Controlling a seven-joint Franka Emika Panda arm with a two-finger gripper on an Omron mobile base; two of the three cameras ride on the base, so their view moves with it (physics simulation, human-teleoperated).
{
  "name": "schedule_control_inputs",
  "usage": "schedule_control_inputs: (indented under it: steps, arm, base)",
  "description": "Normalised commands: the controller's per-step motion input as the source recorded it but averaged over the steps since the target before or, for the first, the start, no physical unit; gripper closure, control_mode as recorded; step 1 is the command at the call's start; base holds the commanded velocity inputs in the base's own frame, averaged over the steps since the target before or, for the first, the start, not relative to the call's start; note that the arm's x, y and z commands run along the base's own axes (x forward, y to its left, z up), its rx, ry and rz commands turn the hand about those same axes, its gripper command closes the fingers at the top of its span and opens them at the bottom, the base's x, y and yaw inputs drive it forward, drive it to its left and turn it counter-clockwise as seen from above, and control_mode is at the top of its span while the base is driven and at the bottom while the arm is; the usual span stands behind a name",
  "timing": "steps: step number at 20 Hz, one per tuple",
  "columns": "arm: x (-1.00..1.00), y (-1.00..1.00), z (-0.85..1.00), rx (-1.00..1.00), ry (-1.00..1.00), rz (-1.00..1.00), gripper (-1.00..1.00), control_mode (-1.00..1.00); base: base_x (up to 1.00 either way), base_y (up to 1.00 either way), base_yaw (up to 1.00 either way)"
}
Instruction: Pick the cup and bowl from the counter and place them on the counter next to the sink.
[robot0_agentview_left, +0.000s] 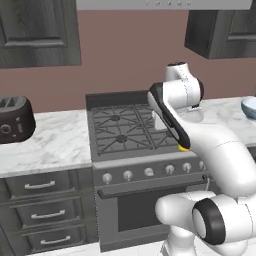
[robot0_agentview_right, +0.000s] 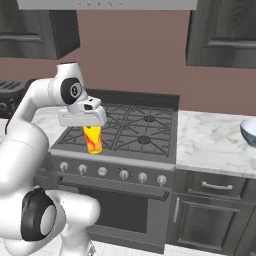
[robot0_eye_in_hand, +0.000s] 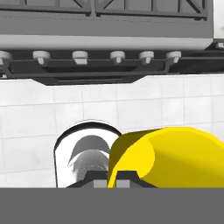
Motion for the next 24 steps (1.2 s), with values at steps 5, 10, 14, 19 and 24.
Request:
schedule_control_inputs:
  steps: [5, 10, 14, 19, 24]
  arm:
    - [0.0, 0.0, 0.0, 0.0, 0.0, 0.0, 1.0, 1.0]
    - [0.0, 0.0, 0.0, 0.0, 0.0, 0.0, 1.0, 1.0]
    - [0.0, 0.0, 0.0, 0.0, 0.0, 0.0, 1.0, 1.0]
    - [0.0, 0.0, 0.0, 0.0, 0.0, 0.0, 1.0, 1.0]
    - [0.0, 0.0, 0.0, 0.0, 0.0, 0.0, 1.0, 1.0]
  base:
    - [-0.04, 0.32, 0.27]
    - [-0.16, 0.07, 0.48]
    - [-0.05, 0.0, 0.47]
    - [0.0, -0.09, 0.48]
    - [0.0, -0.06, 0.53]
